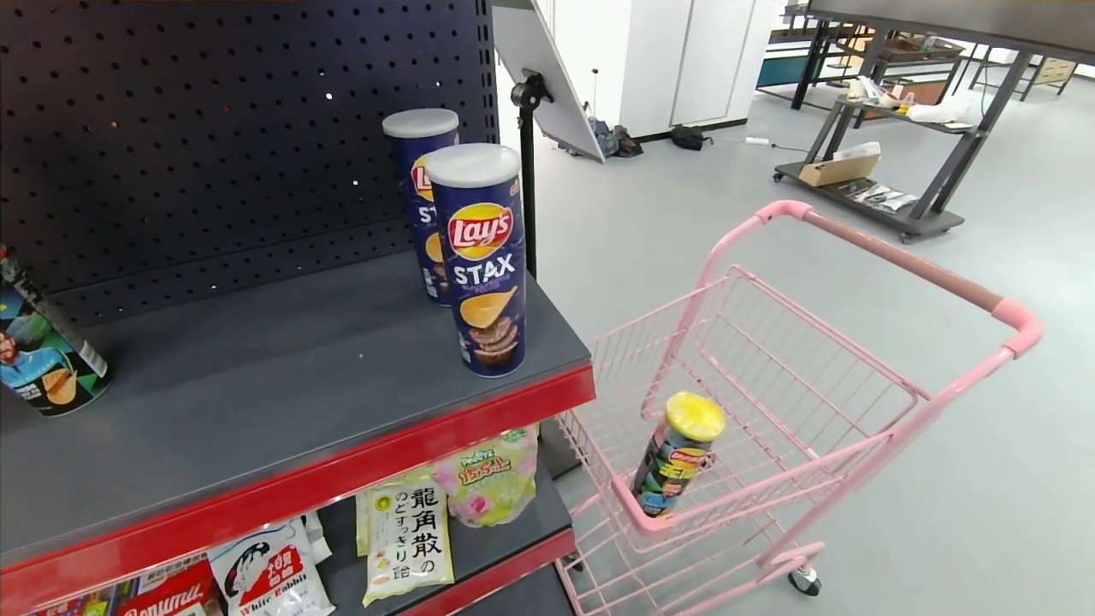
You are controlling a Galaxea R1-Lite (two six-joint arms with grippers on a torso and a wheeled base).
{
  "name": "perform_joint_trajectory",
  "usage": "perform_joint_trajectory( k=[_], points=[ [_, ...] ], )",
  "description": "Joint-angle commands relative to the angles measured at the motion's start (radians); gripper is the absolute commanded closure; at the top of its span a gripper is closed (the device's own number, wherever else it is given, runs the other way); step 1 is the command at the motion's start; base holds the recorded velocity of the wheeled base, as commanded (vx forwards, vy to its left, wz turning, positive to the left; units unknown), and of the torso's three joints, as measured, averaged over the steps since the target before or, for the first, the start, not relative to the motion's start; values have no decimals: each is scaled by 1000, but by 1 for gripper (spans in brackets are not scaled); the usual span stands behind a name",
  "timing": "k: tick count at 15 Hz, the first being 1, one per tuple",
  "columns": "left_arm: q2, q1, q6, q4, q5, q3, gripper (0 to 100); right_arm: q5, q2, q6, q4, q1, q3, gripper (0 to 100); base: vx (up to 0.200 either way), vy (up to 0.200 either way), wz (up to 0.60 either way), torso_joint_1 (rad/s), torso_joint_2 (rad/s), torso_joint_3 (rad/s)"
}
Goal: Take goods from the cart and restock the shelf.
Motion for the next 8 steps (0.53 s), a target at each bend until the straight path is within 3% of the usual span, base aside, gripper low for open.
perform_joint_trajectory(
  k=[1,8],
  points=[
    [1,-1,0,0,0,0,0,0,1,0,-1,0,0,0,0,0,0,-144,398,251],
    [0,-1,0,0,0,0,0,0,1,-3,-1,0,0,0,0,0,0,-170,514,339]
  ],
)
